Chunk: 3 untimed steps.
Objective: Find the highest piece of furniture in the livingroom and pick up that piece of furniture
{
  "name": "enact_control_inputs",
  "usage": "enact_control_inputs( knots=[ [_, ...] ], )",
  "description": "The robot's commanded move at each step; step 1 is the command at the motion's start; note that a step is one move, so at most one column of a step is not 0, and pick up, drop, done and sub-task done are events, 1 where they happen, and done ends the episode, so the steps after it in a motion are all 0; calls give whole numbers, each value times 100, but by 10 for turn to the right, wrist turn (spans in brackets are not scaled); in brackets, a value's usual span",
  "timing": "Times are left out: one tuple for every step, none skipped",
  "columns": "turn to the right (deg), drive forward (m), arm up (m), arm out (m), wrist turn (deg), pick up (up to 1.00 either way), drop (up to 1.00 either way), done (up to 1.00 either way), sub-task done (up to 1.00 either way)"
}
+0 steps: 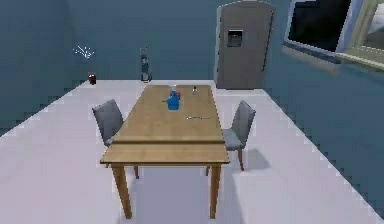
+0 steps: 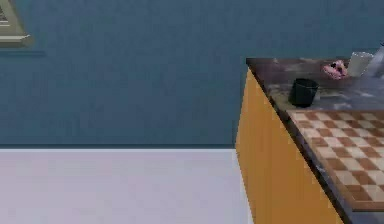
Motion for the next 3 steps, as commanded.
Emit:
enact_control_inputs(
  knots=[
    [0,10,0,0,0,0,0,0,0],
    [-450,0,0,0,0,0,0,0,0],
    [-420,0,0,0,0,0,0,0,0]
  ],
)
